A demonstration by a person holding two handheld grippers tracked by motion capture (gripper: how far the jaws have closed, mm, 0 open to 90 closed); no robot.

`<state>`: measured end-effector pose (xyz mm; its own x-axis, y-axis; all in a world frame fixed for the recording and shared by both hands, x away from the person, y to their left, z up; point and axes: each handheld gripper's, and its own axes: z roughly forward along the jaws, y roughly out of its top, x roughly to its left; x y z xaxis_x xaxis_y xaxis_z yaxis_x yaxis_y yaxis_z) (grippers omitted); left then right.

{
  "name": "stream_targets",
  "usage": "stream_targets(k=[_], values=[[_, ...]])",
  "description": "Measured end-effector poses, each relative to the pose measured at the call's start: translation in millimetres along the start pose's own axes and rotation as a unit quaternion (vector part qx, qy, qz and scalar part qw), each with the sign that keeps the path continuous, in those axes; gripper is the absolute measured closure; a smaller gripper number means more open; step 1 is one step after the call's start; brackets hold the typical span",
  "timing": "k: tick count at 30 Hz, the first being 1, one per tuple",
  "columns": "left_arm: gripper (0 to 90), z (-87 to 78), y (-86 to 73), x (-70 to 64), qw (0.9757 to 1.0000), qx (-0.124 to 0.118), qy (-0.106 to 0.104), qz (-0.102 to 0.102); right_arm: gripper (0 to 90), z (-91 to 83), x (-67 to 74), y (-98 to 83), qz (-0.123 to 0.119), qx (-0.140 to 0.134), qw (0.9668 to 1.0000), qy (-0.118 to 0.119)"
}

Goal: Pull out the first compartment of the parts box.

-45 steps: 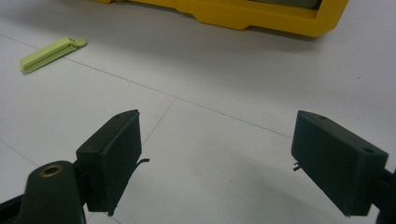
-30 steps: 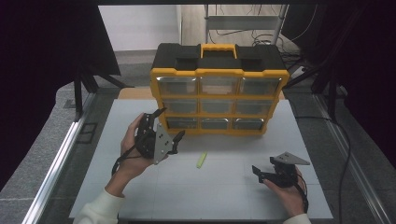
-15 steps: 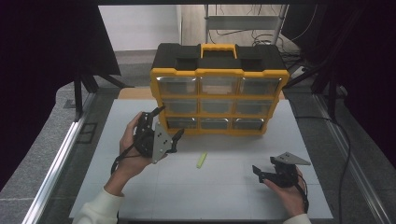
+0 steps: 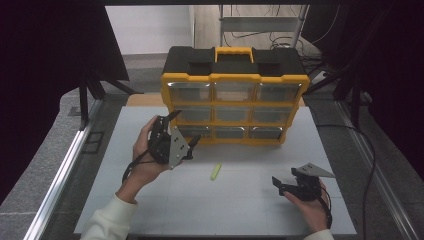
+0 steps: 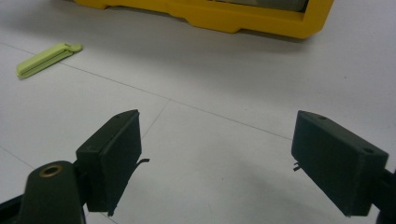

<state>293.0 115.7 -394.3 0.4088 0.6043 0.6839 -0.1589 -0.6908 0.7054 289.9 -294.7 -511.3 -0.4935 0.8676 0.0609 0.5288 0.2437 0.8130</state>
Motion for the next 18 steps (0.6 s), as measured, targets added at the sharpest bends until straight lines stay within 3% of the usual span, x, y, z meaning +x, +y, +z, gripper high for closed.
stream_targets(k=[18], values=[[13.1,8.1,11.4,13.0,0.9999,-0.005,0.007,0.007,16.2,0.0,-0.1,0.1,0.001,0.0,1.0,0.0]])
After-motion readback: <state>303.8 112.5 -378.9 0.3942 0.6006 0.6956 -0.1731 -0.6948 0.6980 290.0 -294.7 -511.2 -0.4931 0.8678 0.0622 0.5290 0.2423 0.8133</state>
